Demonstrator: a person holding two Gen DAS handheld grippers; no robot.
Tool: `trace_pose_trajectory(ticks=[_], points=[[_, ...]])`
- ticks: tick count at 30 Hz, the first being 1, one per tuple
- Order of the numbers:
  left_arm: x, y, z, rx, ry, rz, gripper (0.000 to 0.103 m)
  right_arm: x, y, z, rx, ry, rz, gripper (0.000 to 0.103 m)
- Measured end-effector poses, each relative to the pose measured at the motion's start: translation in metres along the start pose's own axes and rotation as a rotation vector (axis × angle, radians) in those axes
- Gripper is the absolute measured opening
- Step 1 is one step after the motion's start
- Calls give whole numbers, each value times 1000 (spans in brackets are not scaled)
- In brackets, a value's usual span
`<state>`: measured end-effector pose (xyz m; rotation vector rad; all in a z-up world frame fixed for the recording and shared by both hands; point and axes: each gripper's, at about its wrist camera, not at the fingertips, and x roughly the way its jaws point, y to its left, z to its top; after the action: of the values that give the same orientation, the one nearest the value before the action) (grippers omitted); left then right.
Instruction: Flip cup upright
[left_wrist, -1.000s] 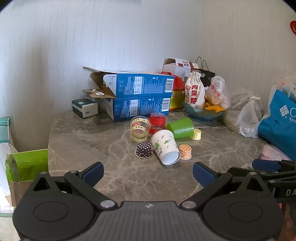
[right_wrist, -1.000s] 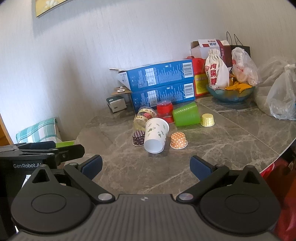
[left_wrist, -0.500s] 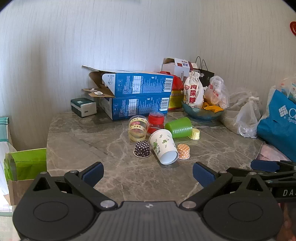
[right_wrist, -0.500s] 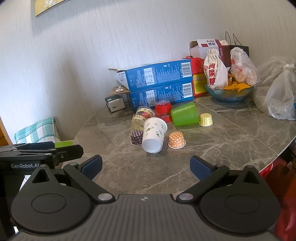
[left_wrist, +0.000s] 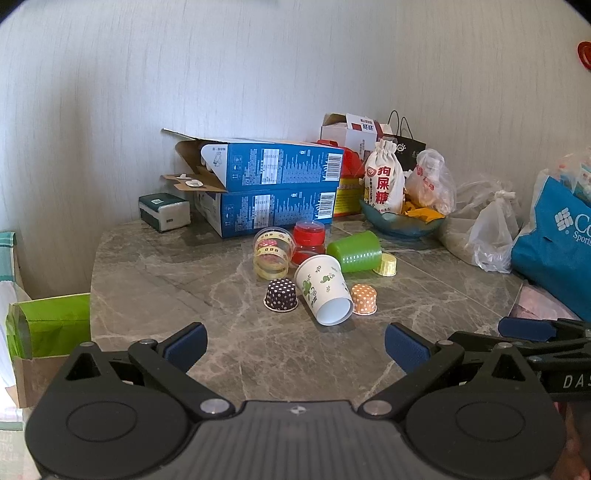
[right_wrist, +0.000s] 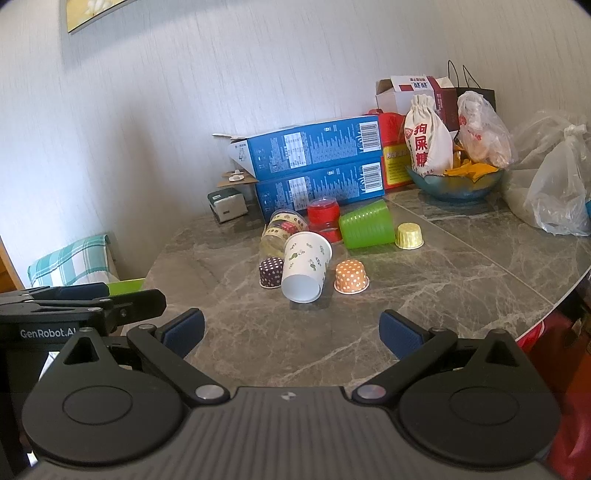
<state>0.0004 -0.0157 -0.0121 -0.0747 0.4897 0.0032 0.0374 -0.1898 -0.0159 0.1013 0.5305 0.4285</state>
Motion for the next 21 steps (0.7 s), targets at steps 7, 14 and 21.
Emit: trace_pose_trajectory(ticks=[7, 14, 21], points=[[1, 0, 0, -2, 3, -5, 103, 0, 0, 0, 0, 0, 1, 102], [2, 3, -1, -9, 6, -5, 103, 3, 0, -1, 2, 5, -3, 102], [9, 6, 0, -13, 16, -11, 103, 8, -3, -1, 8, 14, -2, 102]])
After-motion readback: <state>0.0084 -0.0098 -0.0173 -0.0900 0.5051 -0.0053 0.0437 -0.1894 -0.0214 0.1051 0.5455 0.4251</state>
